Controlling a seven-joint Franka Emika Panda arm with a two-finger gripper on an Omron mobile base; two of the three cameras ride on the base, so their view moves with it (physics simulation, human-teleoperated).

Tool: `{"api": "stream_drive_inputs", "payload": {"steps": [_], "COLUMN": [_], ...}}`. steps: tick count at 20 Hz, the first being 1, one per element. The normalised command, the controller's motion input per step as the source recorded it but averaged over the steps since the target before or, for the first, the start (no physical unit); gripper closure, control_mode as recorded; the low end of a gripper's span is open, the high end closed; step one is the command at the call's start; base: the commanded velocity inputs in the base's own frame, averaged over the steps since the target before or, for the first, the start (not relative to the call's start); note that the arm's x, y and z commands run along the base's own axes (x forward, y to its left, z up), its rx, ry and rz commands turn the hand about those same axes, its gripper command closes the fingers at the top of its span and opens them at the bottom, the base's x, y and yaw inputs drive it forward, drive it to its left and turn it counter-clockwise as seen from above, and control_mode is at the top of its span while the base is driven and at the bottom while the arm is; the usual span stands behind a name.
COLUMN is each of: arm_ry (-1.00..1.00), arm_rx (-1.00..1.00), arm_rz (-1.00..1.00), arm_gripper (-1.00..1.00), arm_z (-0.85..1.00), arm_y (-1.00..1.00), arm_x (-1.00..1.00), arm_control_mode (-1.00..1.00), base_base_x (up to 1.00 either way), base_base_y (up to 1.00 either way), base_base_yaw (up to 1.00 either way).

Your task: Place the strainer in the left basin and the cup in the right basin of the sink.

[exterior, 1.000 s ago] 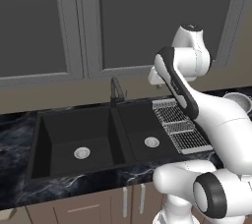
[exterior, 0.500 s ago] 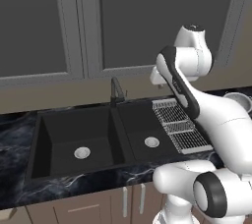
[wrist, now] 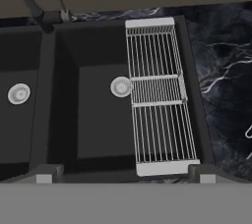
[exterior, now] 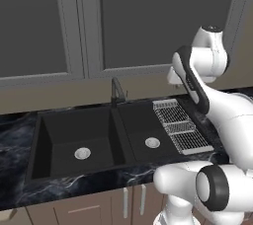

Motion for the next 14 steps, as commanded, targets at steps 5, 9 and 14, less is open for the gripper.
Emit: {"api": "stream_drive_inputs", "payload": {"steps": [5, 9, 14], "arm_ry": [0.01, 0.03, 0.04], "arm_rx": [0.0, 0.0, 0.01], "arm_rz": [-0.11, -0.12, -0.12], "arm_gripper": [-1.0, -1.0, -1.0], "arm_z": [-0.3, -0.31, -0.25], "arm_y": [-0.64, -0.57, -0.53], "arm_x": [0.02, 0.05, 0.12], "arm_control_mode": [-1.0, -1.0, -1.0], "base_base_x": [0.0, 0.0, 0.0], "base_base_y": [0.0, 0.0, 0.0], "base_base_yaw": [0.0, 0.0, 0.0]}}
